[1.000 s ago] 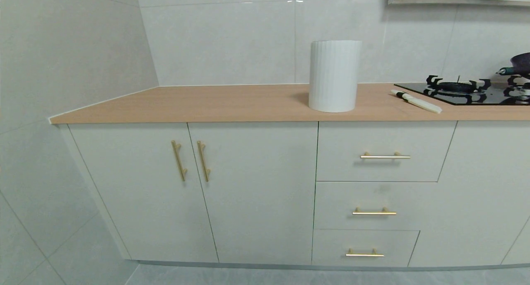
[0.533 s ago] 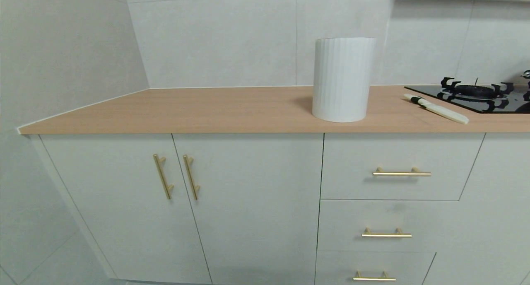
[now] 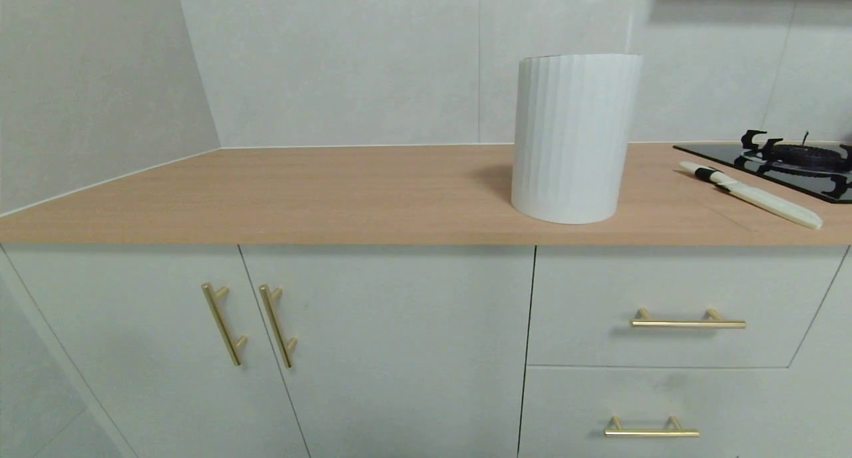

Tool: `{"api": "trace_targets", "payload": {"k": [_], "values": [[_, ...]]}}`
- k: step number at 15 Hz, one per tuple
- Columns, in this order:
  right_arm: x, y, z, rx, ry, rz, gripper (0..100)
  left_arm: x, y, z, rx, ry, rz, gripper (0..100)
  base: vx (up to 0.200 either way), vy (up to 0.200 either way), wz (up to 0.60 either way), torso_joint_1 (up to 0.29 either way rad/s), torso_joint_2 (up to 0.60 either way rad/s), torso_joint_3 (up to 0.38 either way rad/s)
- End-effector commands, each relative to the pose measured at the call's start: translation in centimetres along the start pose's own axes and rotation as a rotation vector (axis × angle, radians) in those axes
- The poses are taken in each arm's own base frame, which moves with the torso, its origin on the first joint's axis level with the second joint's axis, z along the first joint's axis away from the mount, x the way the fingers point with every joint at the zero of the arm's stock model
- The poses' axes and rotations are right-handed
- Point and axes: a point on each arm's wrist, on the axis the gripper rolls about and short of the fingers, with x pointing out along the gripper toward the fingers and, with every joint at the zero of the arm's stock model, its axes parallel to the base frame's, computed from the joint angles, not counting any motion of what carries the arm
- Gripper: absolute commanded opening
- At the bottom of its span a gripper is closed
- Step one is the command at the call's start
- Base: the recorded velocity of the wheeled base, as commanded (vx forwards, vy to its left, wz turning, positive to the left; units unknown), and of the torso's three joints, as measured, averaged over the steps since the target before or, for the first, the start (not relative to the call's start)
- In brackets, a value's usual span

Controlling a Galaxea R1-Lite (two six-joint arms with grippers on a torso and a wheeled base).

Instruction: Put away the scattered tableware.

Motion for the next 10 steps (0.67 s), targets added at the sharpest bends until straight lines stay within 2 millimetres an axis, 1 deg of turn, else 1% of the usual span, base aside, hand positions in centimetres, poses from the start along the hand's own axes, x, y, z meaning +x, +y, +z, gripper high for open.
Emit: {"api": "trace_targets", "payload": {"k": [1,6,9,10], "values": [[0.01,0.0,0.01,0.0,0.002,0.0,100,0.0,0.0,0.0,0.0,-0.001,0.001,100,0.0,0.0,0.0,0.0,0.0,0.0],[0.01,0.0,0.01,-0.002,0.002,0.0,100,0.0,0.0,0.0,0.0,-0.001,0.001,100,0.0,0.0,0.0,0.0,0.0,0.0],[0.01,0.0,0.01,-0.002,0.002,0.0,100,0.0,0.0,0.0,0.0,-0.001,0.001,100,0.0,0.0,-0.6,-0.002,0.0,0.004],[0.01,0.0,0.01,-0.002,0.002,0.0,100,0.0,0.0,0.0,0.0,-0.001,0.001,100,0.0,0.0,0.0,0.0,0.0,0.0]]}}
